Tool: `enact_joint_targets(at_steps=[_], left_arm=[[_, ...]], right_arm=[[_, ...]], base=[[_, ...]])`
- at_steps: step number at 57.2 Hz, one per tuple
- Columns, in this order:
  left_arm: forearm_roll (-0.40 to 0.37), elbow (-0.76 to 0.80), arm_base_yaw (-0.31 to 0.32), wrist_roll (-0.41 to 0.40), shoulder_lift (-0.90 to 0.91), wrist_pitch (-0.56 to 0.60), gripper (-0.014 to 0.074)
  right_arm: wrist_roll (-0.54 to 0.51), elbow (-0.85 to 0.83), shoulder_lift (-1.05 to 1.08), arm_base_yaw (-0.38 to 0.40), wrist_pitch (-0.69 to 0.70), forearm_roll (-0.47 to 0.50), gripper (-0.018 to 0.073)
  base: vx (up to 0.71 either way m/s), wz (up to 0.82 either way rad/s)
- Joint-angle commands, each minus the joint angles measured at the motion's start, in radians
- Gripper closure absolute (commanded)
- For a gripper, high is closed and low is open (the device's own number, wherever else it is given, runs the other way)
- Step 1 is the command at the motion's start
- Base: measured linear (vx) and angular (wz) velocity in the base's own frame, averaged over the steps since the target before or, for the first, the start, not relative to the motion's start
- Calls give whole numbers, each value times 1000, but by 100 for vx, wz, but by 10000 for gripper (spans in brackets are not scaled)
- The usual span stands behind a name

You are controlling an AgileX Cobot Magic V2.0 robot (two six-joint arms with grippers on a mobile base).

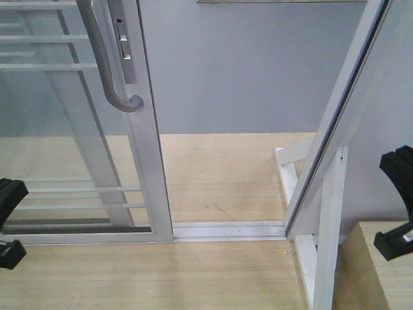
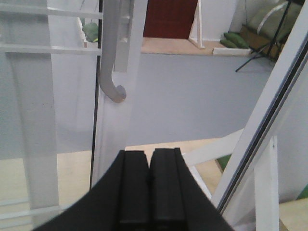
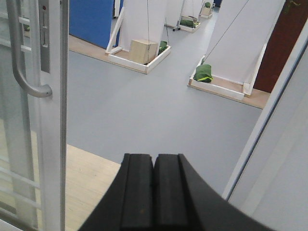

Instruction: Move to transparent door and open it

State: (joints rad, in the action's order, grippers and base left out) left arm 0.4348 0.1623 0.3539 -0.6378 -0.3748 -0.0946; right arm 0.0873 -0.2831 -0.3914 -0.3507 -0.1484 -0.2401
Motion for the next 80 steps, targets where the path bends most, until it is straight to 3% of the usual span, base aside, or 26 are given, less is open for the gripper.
enact_joint_targets(at_steps=[1,10,49,53,60,65,72,80], left_arm=[[-21,19,6,-3,72,37,596],[9,19,5,25,111,27,596],[-14,19,5,34,111,42,594],[-87,19,5,157,111,57,594],[-435,18,5,590,111,95,594],[-621,18,5,789,111,105,594],[-764,18,5,929,111,106,594],[-773,18,-13,946,141,95,594]], right_arm=[[6,8,55,2,78,-3,562],[10,15,91,2,72,-8,561],[10,15,91,2,47,-11,561],[10,15,91,2,47,-11,561],[10,15,91,2,47,-11,561],[10,15,91,2,47,-11,561],[10,15,91,2,47,-11,561],[10,15,91,2,47,-11,561]], base=[[0,0],[0,0],[0,0],[0,0],[0,0],[0,0],[0,0],[0,0]])
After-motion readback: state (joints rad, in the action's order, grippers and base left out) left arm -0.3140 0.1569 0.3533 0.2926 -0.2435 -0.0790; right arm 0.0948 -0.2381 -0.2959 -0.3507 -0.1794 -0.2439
